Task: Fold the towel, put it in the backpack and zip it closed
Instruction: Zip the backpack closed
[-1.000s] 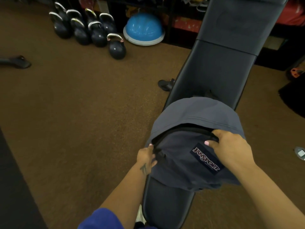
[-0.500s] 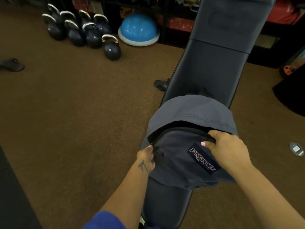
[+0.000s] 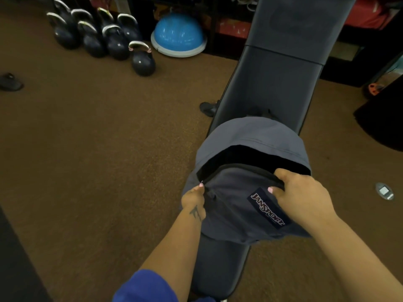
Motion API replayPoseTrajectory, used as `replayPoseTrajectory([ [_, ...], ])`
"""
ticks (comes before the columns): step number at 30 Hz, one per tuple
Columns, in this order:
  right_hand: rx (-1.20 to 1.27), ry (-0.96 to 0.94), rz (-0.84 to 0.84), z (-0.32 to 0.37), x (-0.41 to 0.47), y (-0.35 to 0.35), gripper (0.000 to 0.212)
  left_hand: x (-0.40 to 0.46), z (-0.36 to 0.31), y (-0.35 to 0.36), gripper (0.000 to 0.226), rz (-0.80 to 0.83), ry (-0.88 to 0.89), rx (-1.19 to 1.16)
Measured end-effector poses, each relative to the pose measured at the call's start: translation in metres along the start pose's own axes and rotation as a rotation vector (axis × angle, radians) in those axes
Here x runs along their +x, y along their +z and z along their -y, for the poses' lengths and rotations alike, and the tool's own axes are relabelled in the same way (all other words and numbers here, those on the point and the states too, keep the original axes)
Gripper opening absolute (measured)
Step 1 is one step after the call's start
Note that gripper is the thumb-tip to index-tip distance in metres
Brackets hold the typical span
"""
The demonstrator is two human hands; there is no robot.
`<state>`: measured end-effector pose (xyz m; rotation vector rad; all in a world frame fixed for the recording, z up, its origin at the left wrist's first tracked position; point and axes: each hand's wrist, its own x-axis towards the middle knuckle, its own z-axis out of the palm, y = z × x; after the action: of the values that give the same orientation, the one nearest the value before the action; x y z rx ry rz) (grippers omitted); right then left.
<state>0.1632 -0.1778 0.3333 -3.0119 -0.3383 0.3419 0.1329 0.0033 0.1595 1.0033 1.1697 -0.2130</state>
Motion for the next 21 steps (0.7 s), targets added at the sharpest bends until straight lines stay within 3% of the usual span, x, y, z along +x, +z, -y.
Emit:
replayPoseTrajectory([
  [4,-0.086,-0.049,-0.107,0.018,-0.002,0.007,0.035,-0.007,0.004,0.000,0.042,-0.243,0.228,0.229],
  [7,-0.077,-0.254,-0.276,0.043,-0.009,0.024,0.043,-0.004,0.004,-0.011,0.038,-0.267,0.440,0.515],
  [10,-0.002,-0.568,-0.368,0.072,-0.012,0.047,0.029,0.001,0.000,-0.024,0.028,-0.254,0.557,0.696],
  [12,0.039,-0.626,-0.187,0.087,-0.009,0.064,0.029,0.003,-0.002,-0.028,0.023,-0.221,0.599,0.761],
  [16,0.077,-0.352,0.213,0.115,0.016,0.098,0.042,0.006,-0.003,-0.038,0.018,-0.137,0.590,0.679],
  [21,0.044,-0.195,0.297,0.140,0.044,0.114,0.028,0.006,-0.010,-0.051,0.021,-0.078,0.562,0.626],
])
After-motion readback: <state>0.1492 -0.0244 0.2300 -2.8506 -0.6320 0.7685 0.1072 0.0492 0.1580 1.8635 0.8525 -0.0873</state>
